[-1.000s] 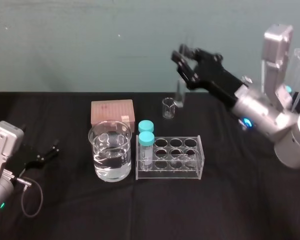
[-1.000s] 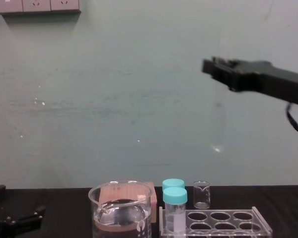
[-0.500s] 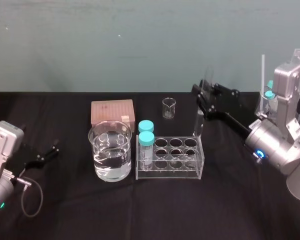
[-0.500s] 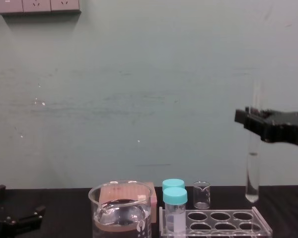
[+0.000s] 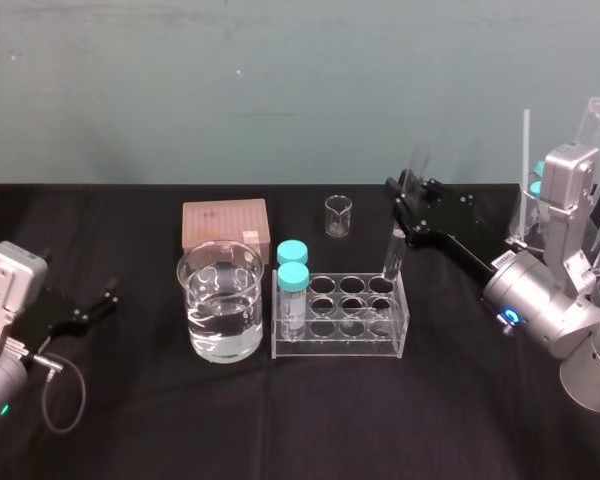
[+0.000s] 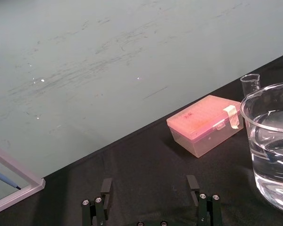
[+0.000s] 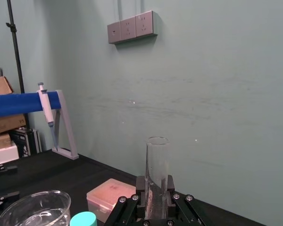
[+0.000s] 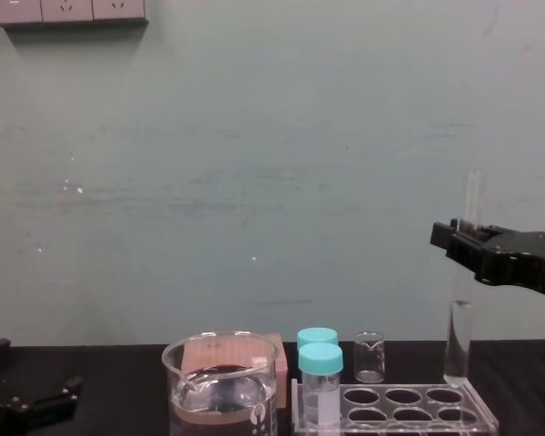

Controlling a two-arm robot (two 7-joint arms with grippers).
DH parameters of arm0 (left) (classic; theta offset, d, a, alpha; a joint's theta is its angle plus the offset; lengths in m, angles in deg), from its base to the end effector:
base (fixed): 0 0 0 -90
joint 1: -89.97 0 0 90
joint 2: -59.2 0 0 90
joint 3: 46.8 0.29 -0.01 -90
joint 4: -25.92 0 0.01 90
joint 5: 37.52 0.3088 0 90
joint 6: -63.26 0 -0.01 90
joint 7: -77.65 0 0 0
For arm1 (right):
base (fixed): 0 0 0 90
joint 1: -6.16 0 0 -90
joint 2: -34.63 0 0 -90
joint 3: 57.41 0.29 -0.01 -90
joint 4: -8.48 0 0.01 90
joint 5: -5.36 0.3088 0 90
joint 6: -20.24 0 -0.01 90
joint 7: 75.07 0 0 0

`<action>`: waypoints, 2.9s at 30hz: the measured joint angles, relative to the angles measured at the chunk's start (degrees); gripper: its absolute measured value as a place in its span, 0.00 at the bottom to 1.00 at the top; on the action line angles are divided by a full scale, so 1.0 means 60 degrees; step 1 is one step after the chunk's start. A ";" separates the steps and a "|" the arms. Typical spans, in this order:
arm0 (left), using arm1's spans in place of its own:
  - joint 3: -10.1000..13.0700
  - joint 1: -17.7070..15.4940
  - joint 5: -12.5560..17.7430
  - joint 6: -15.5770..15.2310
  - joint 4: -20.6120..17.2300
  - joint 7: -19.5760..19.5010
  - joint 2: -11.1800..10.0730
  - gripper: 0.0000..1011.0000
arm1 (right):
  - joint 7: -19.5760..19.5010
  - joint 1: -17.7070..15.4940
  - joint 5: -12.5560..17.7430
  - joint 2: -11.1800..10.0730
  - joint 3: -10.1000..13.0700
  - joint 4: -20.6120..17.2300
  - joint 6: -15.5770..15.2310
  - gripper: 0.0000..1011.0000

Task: Hold the test tube with one hand and immerse one end into the beaker, then return it to the test tube rack.

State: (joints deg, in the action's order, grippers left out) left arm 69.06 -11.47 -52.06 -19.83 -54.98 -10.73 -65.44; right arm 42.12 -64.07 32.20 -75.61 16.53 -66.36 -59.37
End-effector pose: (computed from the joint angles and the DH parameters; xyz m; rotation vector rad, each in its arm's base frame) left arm 0.3581 0.0827 -0.3022 0.3043 -0.2853 1.2480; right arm 0.4166 -0.0508 -0.2623 0.1499 -0.1184 -0.9374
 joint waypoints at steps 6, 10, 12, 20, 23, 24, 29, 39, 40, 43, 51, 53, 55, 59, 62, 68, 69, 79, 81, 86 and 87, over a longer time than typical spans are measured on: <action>0.0000 0.0000 0.0000 0.0000 0.0000 0.0000 0.0000 0.99 | 0.0108 0.0078 -0.0007 0.0077 -0.0016 0.0159 -0.0003 0.23; 0.0000 0.0000 0.0000 -0.0001 0.0000 0.0000 0.0000 0.99 | 0.0129 0.0103 -0.0045 0.0098 -0.0036 0.0238 -0.0033 0.23; 0.0000 0.0001 0.0000 -0.0001 0.0000 0.0000 0.0000 0.99 | 0.0137 0.0118 -0.0067 0.0111 -0.0051 0.0300 -0.0047 0.23; 0.0000 0.0000 0.0000 0.0000 0.0000 0.0000 0.0000 0.99 | 0.0194 0.0202 -0.0119 0.0214 -0.0084 0.0566 -0.0061 0.23; 0.0000 0.0000 0.0000 -0.0001 0.0000 0.0000 0.0000 0.99 | 0.0212 0.0233 -0.0119 0.0251 -0.0089 0.0631 -0.0049 0.23; 0.0000 0.0000 0.0001 0.0000 0.0000 0.0000 0.0000 0.99 | 0.0220 0.0250 -0.0119 0.0273 -0.0092 0.0667 -0.0043 0.23; 0.0000 0.0000 0.0000 0.0000 0.0000 0.0000 0.0000 0.99 | 0.0265 0.0285 -0.0126 0.0311 -0.0135 0.0765 -0.0057 0.23; 0.0000 0.0001 0.0000 0.0000 0.0000 0.0000 0.0000 0.99 | 0.0281 0.0300 -0.0208 0.0333 -0.0214 0.0936 -0.0115 0.23; 0.0000 0.0001 0.0000 -0.0001 0.0000 0.0000 0.0000 0.99 | 0.0281 0.0315 -0.0234 0.0338 -0.0228 0.0971 -0.0113 0.23; 0.0000 0.0001 0.0000 0.0000 0.0000 0.0000 0.0000 0.99 | 0.0279 0.0347 -0.0280 0.0356 -0.0248 0.1050 -0.0106 0.23; 0.0000 0.0001 0.0000 -0.0001 0.0000 0.0000 0.0000 0.99 | 0.0290 0.0435 -0.0351 0.0422 -0.0289 0.1260 -0.0081 0.23; 0.0000 0.0000 0.0000 0.0000 0.0000 0.0000 0.0000 0.99 | 0.0292 0.0449 -0.0365 0.0441 -0.0303 0.1301 -0.0080 0.23; 0.0000 0.0001 0.0000 0.0000 0.0000 0.0000 0.0000 0.99 | 0.0293 0.0456 -0.0379 0.0452 -0.0311 0.1326 -0.0082 0.23; 0.0000 0.0001 0.0001 -0.0001 0.0000 0.0000 0.0000 0.99 | 0.0327 0.0475 -0.0393 0.0483 -0.0340 0.1400 -0.0123 0.23; 0.0000 0.0000 0.0001 0.0000 0.0000 0.0000 0.0000 0.99 | 0.0332 0.0480 -0.0405 0.0500 -0.0359 0.1435 -0.0167 0.23; 0.0000 0.0000 0.0000 0.0000 0.0000 0.0000 0.0000 0.99 | 0.0325 0.0443 -0.0411 0.0497 -0.0368 0.1443 -0.0244 0.23; 0.0000 0.0001 0.0000 -0.0001 0.0000 0.0000 0.0000 0.99 | 0.0321 0.0437 -0.0410 0.0493 -0.0368 0.1443 -0.0256 0.23; 0.0000 0.0001 0.0000 0.0000 0.0000 0.0000 0.0000 0.99 | 0.0291 0.0407 -0.0494 0.0430 -0.0368 0.1510 -0.0277 0.23; 0.0000 0.0000 0.0000 0.0000 0.0000 0.0000 0.0000 0.99 | 0.0288 0.0407 -0.0505 0.0427 -0.0367 0.1523 -0.0273 0.23; 0.0000 0.0001 0.0000 0.0000 0.0000 0.0000 0.0001 0.99 | 0.0294 0.0426 -0.0530 0.0424 -0.0363 0.1586 -0.0253 0.23; 0.0000 0.0000 0.0000 0.0000 0.0000 0.0000 0.0000 0.99 | 0.0294 0.0428 -0.0534 0.0423 -0.0363 0.1591 -0.0251 0.23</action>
State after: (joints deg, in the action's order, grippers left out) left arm 69.06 -11.46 -52.06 -19.83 -54.98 -10.72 -65.44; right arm 43.89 -61.50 28.99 -73.07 14.36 -56.81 -60.88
